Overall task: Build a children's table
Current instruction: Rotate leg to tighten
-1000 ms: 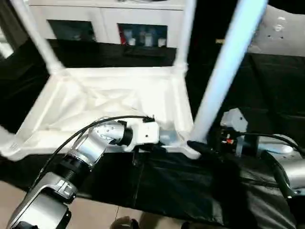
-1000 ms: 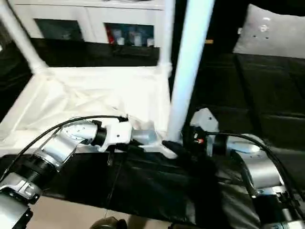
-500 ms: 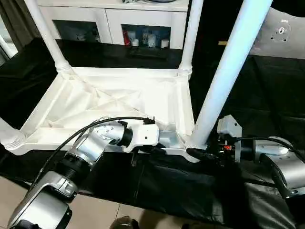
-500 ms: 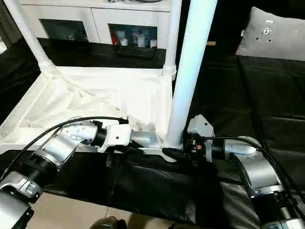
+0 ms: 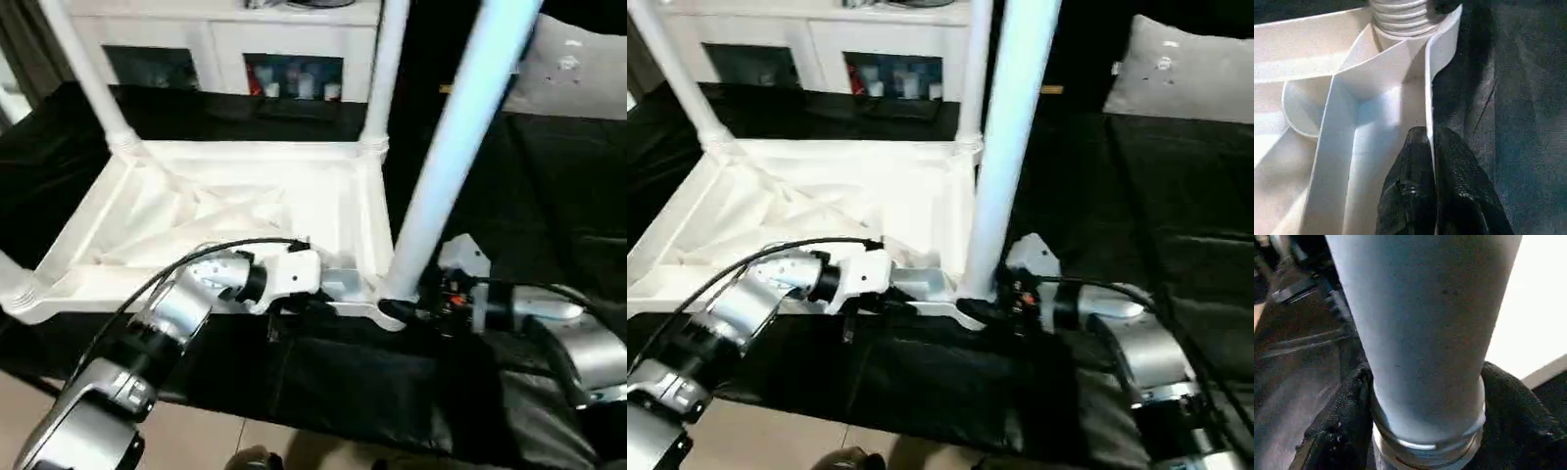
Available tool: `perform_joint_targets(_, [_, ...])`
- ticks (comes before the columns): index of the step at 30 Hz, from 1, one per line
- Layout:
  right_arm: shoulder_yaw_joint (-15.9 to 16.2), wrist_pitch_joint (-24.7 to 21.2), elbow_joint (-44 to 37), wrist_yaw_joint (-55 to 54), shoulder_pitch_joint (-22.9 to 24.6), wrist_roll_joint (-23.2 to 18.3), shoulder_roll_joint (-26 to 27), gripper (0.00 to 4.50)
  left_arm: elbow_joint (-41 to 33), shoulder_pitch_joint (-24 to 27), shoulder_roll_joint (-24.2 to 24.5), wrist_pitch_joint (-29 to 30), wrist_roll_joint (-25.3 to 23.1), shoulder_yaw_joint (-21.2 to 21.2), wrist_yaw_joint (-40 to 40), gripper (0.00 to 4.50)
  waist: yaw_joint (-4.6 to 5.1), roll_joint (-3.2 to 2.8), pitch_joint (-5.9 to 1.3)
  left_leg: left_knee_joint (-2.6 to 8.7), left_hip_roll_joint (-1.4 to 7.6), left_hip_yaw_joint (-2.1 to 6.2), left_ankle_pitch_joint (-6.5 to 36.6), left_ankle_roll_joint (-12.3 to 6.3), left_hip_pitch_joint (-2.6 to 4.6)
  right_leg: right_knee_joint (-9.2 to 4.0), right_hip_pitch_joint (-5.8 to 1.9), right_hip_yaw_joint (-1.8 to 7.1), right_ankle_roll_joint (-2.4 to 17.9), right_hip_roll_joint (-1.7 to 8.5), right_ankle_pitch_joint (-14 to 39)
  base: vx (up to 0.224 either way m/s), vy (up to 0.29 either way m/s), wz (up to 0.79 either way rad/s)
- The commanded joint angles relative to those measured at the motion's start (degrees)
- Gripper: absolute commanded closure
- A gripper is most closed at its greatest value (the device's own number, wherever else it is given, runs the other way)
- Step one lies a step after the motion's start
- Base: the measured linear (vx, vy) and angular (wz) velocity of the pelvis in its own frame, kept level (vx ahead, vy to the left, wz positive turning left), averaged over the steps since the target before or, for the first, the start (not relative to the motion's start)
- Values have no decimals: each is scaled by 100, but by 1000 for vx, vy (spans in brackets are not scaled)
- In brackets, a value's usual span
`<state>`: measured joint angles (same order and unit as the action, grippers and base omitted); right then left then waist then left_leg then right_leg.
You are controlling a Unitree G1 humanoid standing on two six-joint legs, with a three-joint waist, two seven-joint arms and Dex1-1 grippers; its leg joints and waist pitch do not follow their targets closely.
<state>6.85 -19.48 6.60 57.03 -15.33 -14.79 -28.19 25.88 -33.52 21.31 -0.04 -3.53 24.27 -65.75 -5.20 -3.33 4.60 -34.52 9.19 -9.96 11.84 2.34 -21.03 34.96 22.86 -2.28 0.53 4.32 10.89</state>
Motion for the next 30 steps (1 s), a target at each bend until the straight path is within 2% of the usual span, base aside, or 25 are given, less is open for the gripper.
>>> perform_joint_targets(1, [44, -399, 62, -529, 25, 9, 326, 176, -260, 144, -245, 463, -3, -17, 419, 450, 25, 43, -302, 492, 385, 141, 1379, -196, 48, -476, -258, 241, 1502, 451, 1739, 0, 0, 0])
perform_joint_targets(2, [-32, -522, 62, -822, -11, -32, 526, 176, -384, 184, -356, 704, 14, -93, 632, 450, 39, 47, -296, 497, 370, 150, 1459, -152, 51, -503, -257, 235, 1424, 450, 1960, 0, 0, 0])
perform_joint_targets(3, [-101, -610, 77, -1098, -57, -56, 715, 176, -515, 219, -477, 947, 39, -158, 822, 450, 80, 52, -289, 528, 364, 175, 1470, -60, 16, -501, -282, 231, 1287, 455, 2186, 0, 0, 0])
perform_joint_targets(4, [-221, -744, 163, -1612, -167, -18, 1031, 176, -716, 272, -741, 1175, 2, -229, 1222, 450, 124, 58, -273, 538, 364, 184, 1565, 1, 25, -532, -246, 231, 1175, 452, 2418, 0, 0, 0])
perform_joint_targets(6, [-309, -839, 269, -2047, -272, 42, 1299, 176, -890, 321, -993, 1384, -59, -248, 1549, 450, 206, 54, -293, 532, 348, 196, 1535, 45, 18, -543, -236, 229, 1116, 441, 2416, 0, 0, 0])
perform_joint_targets(9, [-443, -896, 482, -2898, -442, 250, 1766, 176, -1182, 416, -1502, 1816, -306, -203, 2226, 450, 298, 56, -301, 517, 325, 179, 1386, -25, -13, -558, -243, 221, 1143, 420, 2064, 0, 0, 0])
perform_joint_targets(10, [-494, -914, 564, -3162, -473, 304, 1914, 176, -1183, 421, -1719, 1938, -429, -156, 2510, 450, 308, 99, -285, 506, 322, 156, 1350, -98, 0, -579, -214, 238, 1148, 411, 2026, 0, 0, 0])
perform_joint_targets(11, [-509, -923, 597, -3269, -484, 337, 1974, 176, -1172, 419, -1822, 1986, -488, -134, 2647, 450, 308, 99, -285, 506, 322, 156, 1350, -98, 0, -579, -214, 238, 1148, 411, 2026, 0, 0, 0])
perform_joint_targets(12, [-533, -939, 658, -3540, -483, 453, 2145, 176, -1127, 405, -2128, 2136, -633, -36, 2995, 450, 278, 60, -294, 483, 308, 134, 1212, -168, 20, -595, -202, 248, 1134, 406, 1978, 0, 0, 0])
perform_joint_targets(13, [-536, -954, 649, -3618, -477, 505, 2197, 176, -1153, 413, -2198, 2206, -670, -3, 3066, 450, 262, 72, -299, 480, 306, 129, 1122, -218, 19, -594, -209, 249, 1126, 398, 1869, 0, 0, 0])
perform_joint_targets(14, [-563, -933, 613, -3641, -453, 485, 2253, 176, -1163, 410, -2232, 2218, -708, 27, 3114, 450, 250, 39, -300, 485, 306, 138, 1077, -235, 1, -580, -225, 246, 1131, 404, 1802, 0, 0, 0])
perform_joint_targets(15, [-563, -915, 565, -3619, -425, 466, 2272, 141, -1175, 408, -2240, 2225, -722, 36, 3127, 450, 239, 48, -310, 491, 312, 146, 1038, -272, -17, -570, -236, 232, 1116, 397, 1707, 0, 0, 0])
perform_joint_targets(16, [-584, -888, 508, -3619, -394, 454, 2285, 141, -1200, 407, -2237, 2265, -737, 24, 3149, 450, 221, -2, -318, 489, 325, 154, 1012, -291, -11, -546, -231, 231, 1140, 393, 1528, 0, 0, 0])
perform_joint_targets(17, [-608, -879, 477, -3619, -375, 438, 2287, 106, -1201, 404, -2223, 2271, -745, 11, 3157, 450, 224, 10, -320, 490, 331, 152, 994, -303, -14, -543, -232, 230, 1157, 385, 1409, 0, 0, 0])
perform_joint_targets(19, [-653, -883, 439, -3646, -349, 425, 2284, 97, -1226, 407, -2179, 2298, -777, -8, 3176, 450, 224, 0, -331, 494, 334, 155, 946, -354, -25, -508, -256, 218, 1277, 394, 1039, 0, 0, 0])
perform_joint_targets(20, [-662, -890, 431, -3648, -342, 417, 2275, 97, -1234, 407, -2157, 2298, -792, -8, 3175, 450, 222, -7, -329, 496, 334, 156, 960, -361, -23, -510, -256, 213, 1294, 395, 1035, 0, 0, 0])
perform_joint_targets(21, [-734, -726, 364, -3515, -282, 354, 2195, 71, -1218, 410, -2038, 2285, -808, -49, 3123, 450, 218, 2, -325, 497, 337, 153, 966, -372, -22, -515, -259, 214, 1304, 401, 1030, 0, 0, 0])
perform_joint_targets(24, [-817, -401, 154, -3170, -124, 284, 1943, 50, -1195, 422, -1822, 2239, -804, -139, 2967, 450, 208, 3, -313, 507, 342, 147, 1122, -379, -13, -551, -260, 218, 1243, 420, 1260, 0, 0, 0])
perform_joint_targets(26, [-889, -353, 51, -2982, -58, 206, 1809, 38, -1173, 418, -1707, 2188, -768, -147, 2852, 450, 207, 5, -322, 508, 340, 154, 941, -433, -35, -526, -278, 213, 1255, 415, 1069, 0, 0, 0])
perform_joint_targets(27, [-889, -353, 51, -2982, -58, 206, 1809, 18, -1173, 418, -1707, 2188, -768, -147, 2852, 450, 209, 13, -323, 489, 333, 143, 854, -478, -35, -520, -277, 215, 1290, 414, 945, 0, 0, 0])
perform_joint_targets(30, [-997, -267, -140, -2262, 81, 88, 1256, 5, -1024, 390, -1355, 1937, -668, -127, 2452, 450, 181, 4, -354, 455, 330, 144, 629, -627, -40, -486, -308, 203, 1361, 420, 659, 0, 0, 0])
